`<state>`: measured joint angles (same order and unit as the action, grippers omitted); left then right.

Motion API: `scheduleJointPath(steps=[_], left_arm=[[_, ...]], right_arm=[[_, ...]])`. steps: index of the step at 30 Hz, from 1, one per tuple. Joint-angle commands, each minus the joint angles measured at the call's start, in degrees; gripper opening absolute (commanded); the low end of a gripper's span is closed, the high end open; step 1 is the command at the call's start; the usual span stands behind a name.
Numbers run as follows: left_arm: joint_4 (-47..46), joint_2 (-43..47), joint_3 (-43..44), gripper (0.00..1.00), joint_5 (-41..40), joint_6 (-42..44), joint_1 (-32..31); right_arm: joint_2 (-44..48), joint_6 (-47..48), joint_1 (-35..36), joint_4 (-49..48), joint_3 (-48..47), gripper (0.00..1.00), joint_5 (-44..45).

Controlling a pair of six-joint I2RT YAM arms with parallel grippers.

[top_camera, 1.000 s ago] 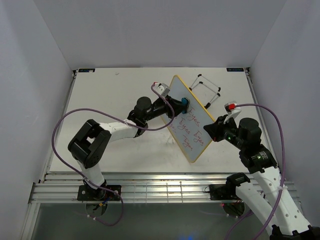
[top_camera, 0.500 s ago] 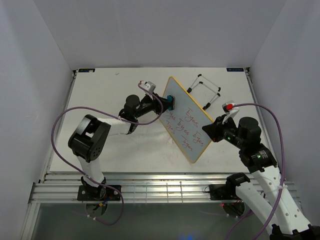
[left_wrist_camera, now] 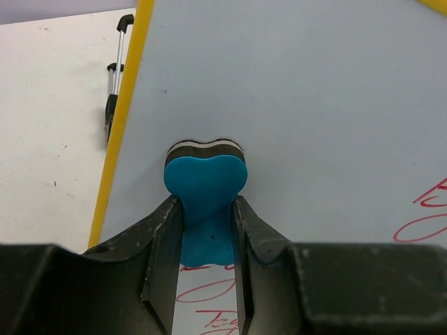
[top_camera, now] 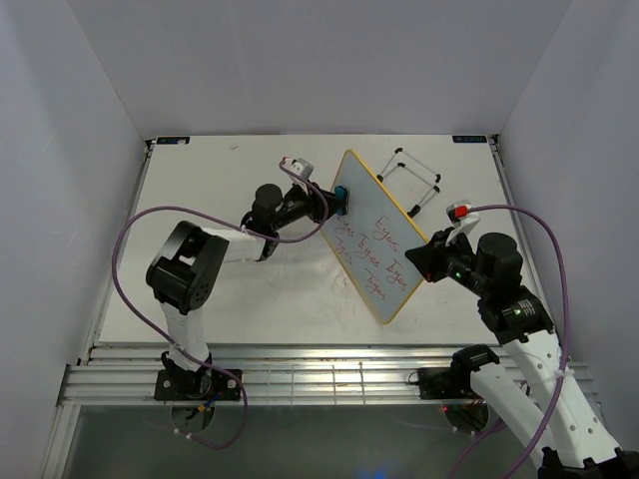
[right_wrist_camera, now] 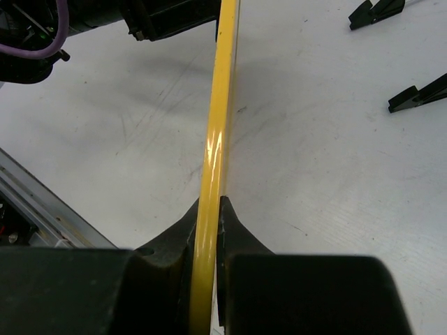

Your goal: Erase the whiteboard

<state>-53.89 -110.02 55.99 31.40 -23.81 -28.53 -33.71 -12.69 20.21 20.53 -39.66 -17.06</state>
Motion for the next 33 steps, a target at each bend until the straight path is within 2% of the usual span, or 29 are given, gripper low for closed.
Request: scheduleJointPath(steps=[1,4,10,13,15,18,25,33], left_arm=[[-0.08,5.85,1.06,0.00,-1.50,0.87,-6.34],[1.94,8.93,1.32,0.00,-4.40,2.71,-12.30],[5.20,15.00,-1.83,0.00,-17.93,7.71,-24.26],[5.37,16.15,-4.47,0.00,-24.61,9.75,-28.84],[5.37,16.41,-5.53,0.00,-25.33,9.49,-30.08],[5.64,16.68,-7.47,0.00,-29.09,9.40,-30.00],[13.97,20.10,-8.44,0.00,-36.49,12.04,-27.72],[14.60,19.32,-13.54,0.00,-33.25,8.43,-16.57]], right_arm=[[-0.03,-1.20,2.82,-5.67,-2.18,0.08,-23.11],[-1.00,-1.02,2.82,-5.94,-1.83,0.08,-21.44],[-1.79,-3.13,2.82,-8.40,-1.65,0.08,-18.27],[-2.14,-4.27,2.73,-9.11,-3.22,0.08,-17.75],[-2.23,-4.45,2.82,-9.11,-3.93,0.08,-17.57],[-2.15,-4.45,2.82,-8.93,-4.90,0.08,-17.13],[-1.18,-2.08,2.82,-5.86,-5.52,0.08,-11.33],[-0.65,-2.25,2.82,-5.42,-7.45,0.08,-12.38]])
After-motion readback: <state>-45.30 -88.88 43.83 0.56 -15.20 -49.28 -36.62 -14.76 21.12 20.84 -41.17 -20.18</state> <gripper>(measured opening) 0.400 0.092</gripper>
